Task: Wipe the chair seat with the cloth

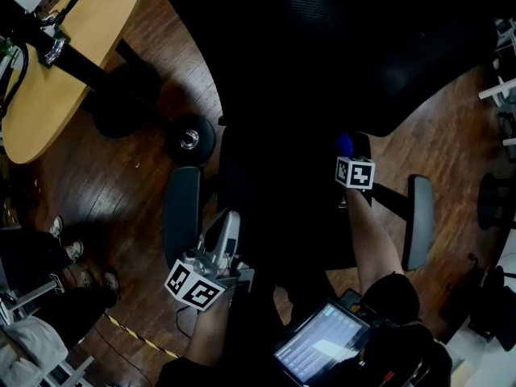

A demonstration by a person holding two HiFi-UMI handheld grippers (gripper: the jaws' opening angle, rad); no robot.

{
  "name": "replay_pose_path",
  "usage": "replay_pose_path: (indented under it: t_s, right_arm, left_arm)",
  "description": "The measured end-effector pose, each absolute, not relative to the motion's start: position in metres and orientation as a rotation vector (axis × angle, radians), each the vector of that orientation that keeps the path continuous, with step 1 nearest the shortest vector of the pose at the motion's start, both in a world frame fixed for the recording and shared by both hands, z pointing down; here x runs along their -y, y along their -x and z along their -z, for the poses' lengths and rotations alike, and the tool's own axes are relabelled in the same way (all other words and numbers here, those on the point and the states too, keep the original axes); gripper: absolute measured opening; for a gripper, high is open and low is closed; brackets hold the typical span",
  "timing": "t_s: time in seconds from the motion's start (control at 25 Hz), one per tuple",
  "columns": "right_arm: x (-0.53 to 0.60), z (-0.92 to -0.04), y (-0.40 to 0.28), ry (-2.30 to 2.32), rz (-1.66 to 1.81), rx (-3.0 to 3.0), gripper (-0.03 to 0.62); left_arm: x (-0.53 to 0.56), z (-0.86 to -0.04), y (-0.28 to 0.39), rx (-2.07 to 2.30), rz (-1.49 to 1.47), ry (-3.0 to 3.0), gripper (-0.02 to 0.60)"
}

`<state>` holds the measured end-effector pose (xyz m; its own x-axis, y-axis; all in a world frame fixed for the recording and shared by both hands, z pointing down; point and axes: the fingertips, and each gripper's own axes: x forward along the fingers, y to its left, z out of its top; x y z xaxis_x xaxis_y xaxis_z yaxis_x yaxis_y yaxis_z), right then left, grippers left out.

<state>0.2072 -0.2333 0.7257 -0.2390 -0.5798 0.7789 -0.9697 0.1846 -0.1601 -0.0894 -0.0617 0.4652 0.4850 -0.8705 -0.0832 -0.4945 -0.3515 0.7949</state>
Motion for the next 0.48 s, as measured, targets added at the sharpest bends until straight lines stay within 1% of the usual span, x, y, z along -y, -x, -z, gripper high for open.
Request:
replay_pose_path:
  t_s: [0.08, 0.16, 0.36, 0.48]
  right_arm:
    - [0.226, -0.721, -0.237, -1.493, -0.875, 1.864, 0.054]
    - [0.222, -0.718, -0.249, -1.515, -0.876, 1.851, 0.054]
    - [0.221, -0.717, -0.254, -1.531, -0.866, 1.846, 0.055]
    - [0.221, -0.713, -0.238, -1.521, -0.896, 1.887, 0.055]
  left_arm:
    - [0.061, -0.464, 0.089, 1.13, 0.657, -2.009, -0.008]
    - [0.061, -0.463, 0.09, 1.134, 0.655, -2.008, -0.008]
    - [0.06, -0.461, 0.086, 1.125, 0.65, -2.019, -0.008]
    - [0.058, -0.461, 0.085, 1.12, 0.653, -2.017, -0.008]
